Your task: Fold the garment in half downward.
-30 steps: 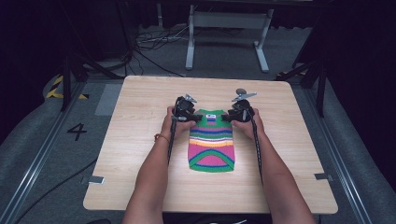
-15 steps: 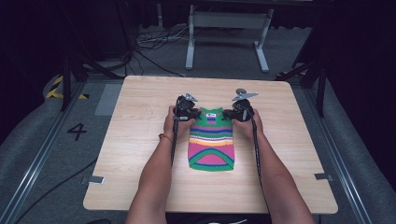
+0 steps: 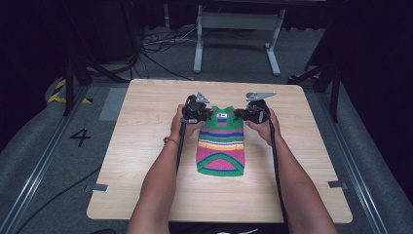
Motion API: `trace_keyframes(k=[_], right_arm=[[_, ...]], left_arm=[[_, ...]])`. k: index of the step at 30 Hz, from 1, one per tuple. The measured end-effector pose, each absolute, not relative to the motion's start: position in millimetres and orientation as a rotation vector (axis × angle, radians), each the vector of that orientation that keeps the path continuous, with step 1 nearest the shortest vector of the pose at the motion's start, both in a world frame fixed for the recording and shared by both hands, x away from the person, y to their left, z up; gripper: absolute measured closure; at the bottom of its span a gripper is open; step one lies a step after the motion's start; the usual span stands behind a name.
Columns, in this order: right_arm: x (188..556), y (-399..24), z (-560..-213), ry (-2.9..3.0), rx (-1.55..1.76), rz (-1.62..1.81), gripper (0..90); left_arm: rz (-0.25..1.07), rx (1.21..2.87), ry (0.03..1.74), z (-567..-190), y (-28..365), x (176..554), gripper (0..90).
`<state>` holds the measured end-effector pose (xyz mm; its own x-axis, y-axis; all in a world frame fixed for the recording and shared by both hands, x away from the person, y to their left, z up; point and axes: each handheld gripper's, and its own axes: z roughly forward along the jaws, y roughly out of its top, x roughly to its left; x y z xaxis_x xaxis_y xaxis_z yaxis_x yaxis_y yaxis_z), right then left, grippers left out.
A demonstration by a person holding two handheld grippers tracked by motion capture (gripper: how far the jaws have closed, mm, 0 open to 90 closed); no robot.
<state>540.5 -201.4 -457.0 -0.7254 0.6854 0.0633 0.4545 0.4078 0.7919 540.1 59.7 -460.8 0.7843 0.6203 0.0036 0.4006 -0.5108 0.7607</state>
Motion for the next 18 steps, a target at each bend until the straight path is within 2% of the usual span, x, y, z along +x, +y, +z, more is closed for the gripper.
trace_keyframes(k=[7,18], right_arm=[[521.8,-207.7,-445.4,2.401,0.884,1.270,84.2],[487.2,-211.6,-435.5,2.439,0.706,1.354,83.9]], left_arm=[[0.376,2.152,0.650,-446.1,67.5,517.4,82.3],[0.427,2.220,0.491,-438.9,75.1,485.1,82.2]])
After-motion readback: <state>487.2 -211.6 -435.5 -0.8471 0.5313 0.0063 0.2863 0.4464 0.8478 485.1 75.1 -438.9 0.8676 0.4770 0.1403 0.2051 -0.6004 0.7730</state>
